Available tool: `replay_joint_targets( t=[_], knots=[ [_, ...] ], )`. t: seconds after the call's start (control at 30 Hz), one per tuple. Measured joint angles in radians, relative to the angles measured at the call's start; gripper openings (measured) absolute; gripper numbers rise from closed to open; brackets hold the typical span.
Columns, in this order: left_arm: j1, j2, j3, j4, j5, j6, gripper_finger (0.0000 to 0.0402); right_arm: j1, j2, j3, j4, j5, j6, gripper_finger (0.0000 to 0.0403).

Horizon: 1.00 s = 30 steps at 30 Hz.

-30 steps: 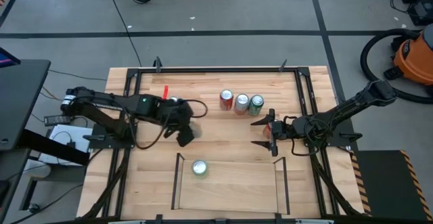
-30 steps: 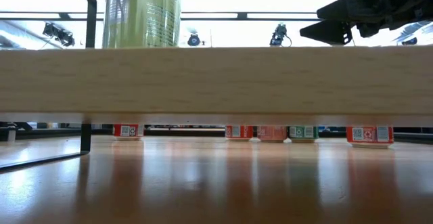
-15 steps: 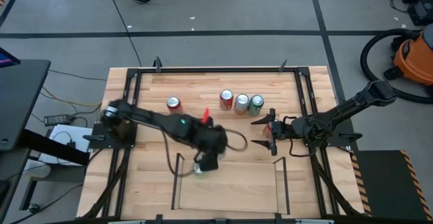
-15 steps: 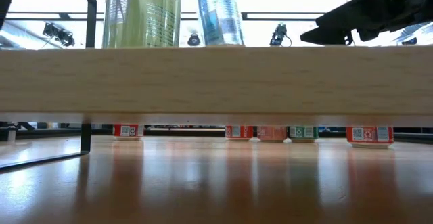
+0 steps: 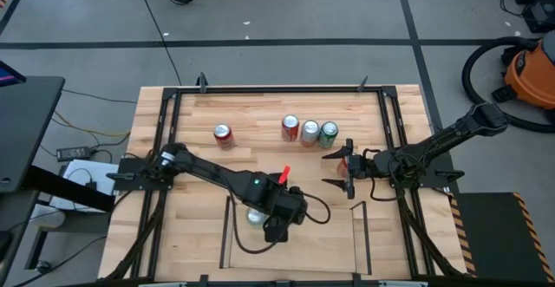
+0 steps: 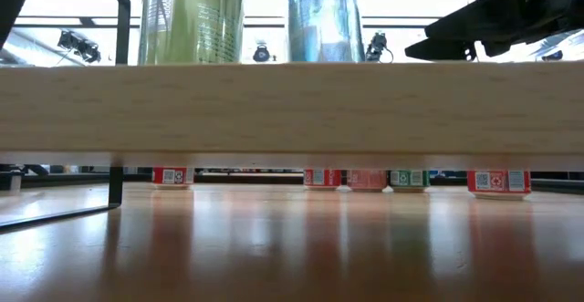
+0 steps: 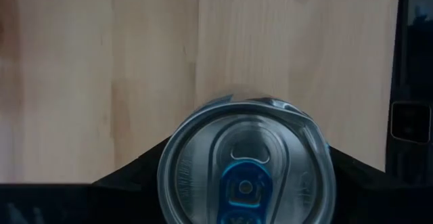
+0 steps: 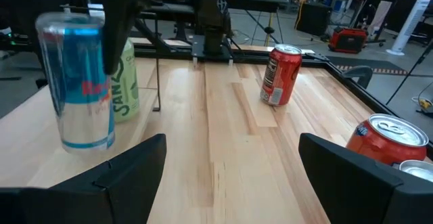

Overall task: Place canned beverage on shelf
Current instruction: Put the blue soda can on the shelf

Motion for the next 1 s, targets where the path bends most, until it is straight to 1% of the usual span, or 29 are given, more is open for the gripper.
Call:
replay_joint_targets(
  t=[0.2, 0.43, 0.7, 0.87, 1.0],
  knots=[
    [-0.023, 0.011, 0.0, -0.019, 0.004, 0.069, 0.0247, 0.0, 0.0, 0.0, 0.001, -0.001, 0.0, 0.0348],
    [-0.025, 0.027, -0.007, -0.092, -0.007, 0.047, 0.0247, 0.0, 0.0, 0.0, 0.0, -0.002, 0.001, 0.0348],
    [-0.025, 0.031, -0.008, -0.112, -0.011, -0.001, 0.0247, 0.0, 0.0, 0.0, 0.004, -0.004, 0.004, 0.0348],
    [-0.026, 0.03, -0.008, -0.115, -0.01, -0.004, 0.0247, 0.0, 0.0, 0.0, 0.003, -0.004, 0.004, 0.0348],
    [-0.026, 0.03, -0.008, -0.107, -0.013, -0.018, 0.0257, 0.0, 0.0, 0.0, 0.002, -0.004, 0.004, 0.0348]
  ],
)
